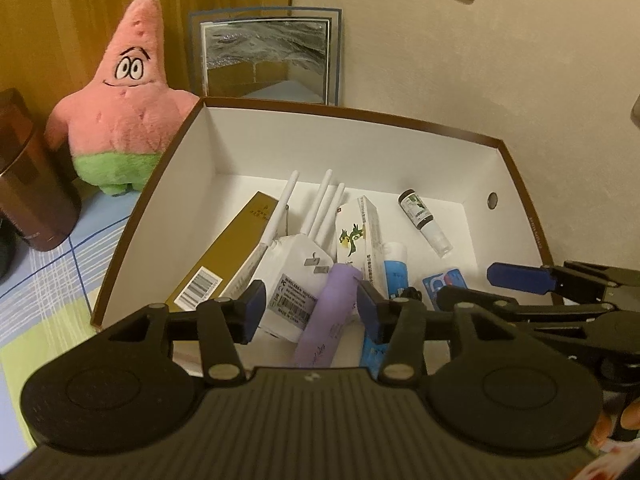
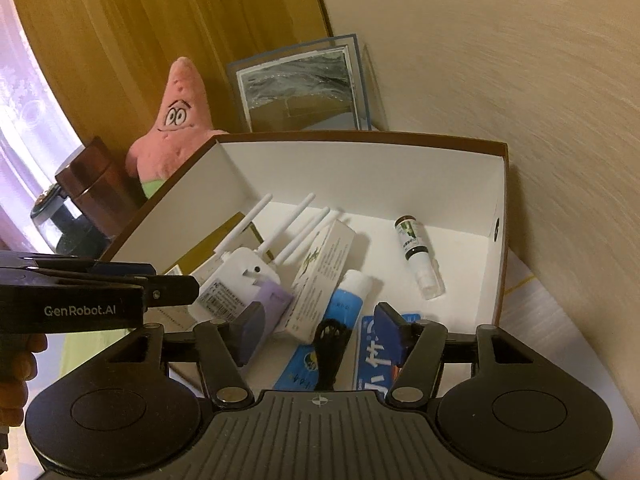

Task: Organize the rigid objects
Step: 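Open both grippers to drop lavender tube and black cable into brown box, then withdraw both tools from the brown box back over the bed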

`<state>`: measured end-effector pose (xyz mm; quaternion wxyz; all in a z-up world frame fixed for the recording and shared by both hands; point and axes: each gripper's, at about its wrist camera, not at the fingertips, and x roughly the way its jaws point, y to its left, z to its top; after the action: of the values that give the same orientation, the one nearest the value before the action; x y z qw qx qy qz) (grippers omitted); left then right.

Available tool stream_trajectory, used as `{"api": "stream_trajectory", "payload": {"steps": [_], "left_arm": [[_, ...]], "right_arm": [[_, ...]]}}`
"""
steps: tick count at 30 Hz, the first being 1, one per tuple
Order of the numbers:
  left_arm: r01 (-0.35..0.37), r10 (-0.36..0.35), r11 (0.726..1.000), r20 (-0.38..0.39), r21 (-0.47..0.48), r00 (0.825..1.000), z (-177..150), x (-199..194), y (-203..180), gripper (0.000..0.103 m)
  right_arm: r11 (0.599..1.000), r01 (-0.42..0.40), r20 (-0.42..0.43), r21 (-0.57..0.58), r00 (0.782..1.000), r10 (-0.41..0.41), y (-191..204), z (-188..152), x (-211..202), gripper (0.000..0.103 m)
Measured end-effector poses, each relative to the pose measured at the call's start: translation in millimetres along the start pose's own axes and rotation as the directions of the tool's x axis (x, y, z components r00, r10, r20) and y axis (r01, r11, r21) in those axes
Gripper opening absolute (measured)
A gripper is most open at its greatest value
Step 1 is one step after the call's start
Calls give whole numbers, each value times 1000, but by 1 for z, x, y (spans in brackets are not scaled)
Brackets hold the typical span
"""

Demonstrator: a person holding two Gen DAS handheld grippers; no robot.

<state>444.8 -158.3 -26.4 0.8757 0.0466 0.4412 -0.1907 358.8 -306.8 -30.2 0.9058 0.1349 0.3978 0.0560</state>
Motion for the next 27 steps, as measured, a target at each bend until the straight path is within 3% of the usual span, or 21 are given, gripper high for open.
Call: {"api": "stream_trajectory", "payload": {"steps": [15,27], "left_arm": [[-5,10,998,73,-60,997,-27,-58,11,46],[-12,24,994,107,-112,994,-77,-110,26,46]], "right_arm": [[999,-35,26,-6,999,35,17,-13,-40,59],[995,-83,7,-58,996,84,43,-47,-73,59]]}}
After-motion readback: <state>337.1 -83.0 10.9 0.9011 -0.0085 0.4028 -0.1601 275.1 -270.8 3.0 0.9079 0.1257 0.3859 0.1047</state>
